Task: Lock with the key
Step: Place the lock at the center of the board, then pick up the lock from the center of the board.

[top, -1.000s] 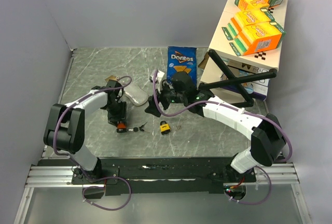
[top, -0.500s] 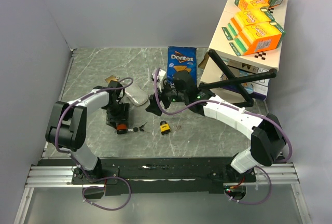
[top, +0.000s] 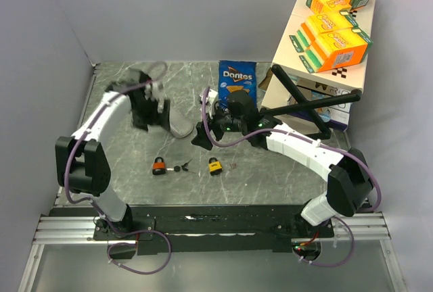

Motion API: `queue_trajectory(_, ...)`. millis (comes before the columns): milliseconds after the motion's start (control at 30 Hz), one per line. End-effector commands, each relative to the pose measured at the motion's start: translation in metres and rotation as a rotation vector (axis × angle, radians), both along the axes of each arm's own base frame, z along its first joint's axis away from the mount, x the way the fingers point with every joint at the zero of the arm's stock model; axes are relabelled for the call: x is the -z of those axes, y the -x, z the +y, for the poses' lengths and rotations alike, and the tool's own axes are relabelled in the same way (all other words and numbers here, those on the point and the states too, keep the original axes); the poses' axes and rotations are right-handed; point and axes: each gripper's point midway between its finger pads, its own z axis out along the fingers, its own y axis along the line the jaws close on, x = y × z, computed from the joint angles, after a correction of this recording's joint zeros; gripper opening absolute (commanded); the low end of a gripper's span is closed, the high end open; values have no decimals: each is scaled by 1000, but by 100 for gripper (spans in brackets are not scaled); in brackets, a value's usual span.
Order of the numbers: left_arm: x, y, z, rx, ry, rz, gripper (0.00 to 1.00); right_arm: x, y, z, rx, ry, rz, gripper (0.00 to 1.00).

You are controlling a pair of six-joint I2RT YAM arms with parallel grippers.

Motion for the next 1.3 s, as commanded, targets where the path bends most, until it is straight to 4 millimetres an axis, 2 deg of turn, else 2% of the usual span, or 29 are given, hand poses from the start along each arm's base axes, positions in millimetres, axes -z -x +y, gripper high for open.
queue_trajectory(0,-98,-53,20,57,116,-312,96,-41,-8,-1,-6,-59,-81,100)
queue_trajectory(33,-108,-61,29,70,126,-365,96,-44,-8,-1,-14,-59,-97,100)
queue_trajectory(67,-122,-73,48,34,132,-431,96,-48,-9,-1,-18,-64,-120,100)
queue_trajectory(100,-134,-85,52,46,155,-499,96,-50,-10,-2,-15,-65,-133,100)
queue_trajectory(167,-147,-103,76,41,123,-601,96,-58,-17,-1,9,-84,-175,100)
queue_trajectory(200,-156,-117,83,49,110,-675,96,-57,-20,-3,30,-83,-178,100)
queue_trajectory(233,-157,-123,89,77,96,-703,96,-56,-25,-4,58,-81,-177,100)
queue_trajectory(267,-152,-131,98,97,91,-710,96,-51,-33,-8,109,-59,-177,100)
queue_trajectory(333,-138,-135,103,227,53,-704,96,-47,-37,-12,125,-27,-194,100)
queue_trajectory(400,-108,-148,109,330,34,-639,96,-39,-31,-15,80,16,-197,100)
queue_trajectory(433,-97,-144,108,398,34,-610,96,-36,-29,-16,61,32,-193,100)
queue_trajectory(467,-80,-151,111,423,35,-578,96,-30,-27,-16,49,49,-169,100)
queue_trajectory(533,-64,-156,113,467,28,-549,96,-23,-22,-18,39,91,-94,100)
queue_trajectory(567,-48,-161,116,473,34,-509,96,-13,-23,-18,34,116,-58,100)
queue_trajectory(600,-41,-165,117,481,31,-500,96,-17,-19,-15,4,113,-36,100)
queue_trajectory(667,-25,-174,119,484,40,-473,96,-9,-16,-20,-12,138,7,100)
queue_trajectory(833,5,-187,119,499,26,-442,96,-7,-17,-25,-15,138,8,100)
queue_trajectory(867,16,-186,115,515,30,-424,96,-5,-18,-25,-14,141,17,100)
queue_trajectory(1067,49,-188,102,617,-32,-388,96,-3,-23,-24,-7,150,26,100)
queue_trajectory(1267,65,-197,99,670,-101,-384,96,-6,-22,-22,-22,144,27,100)
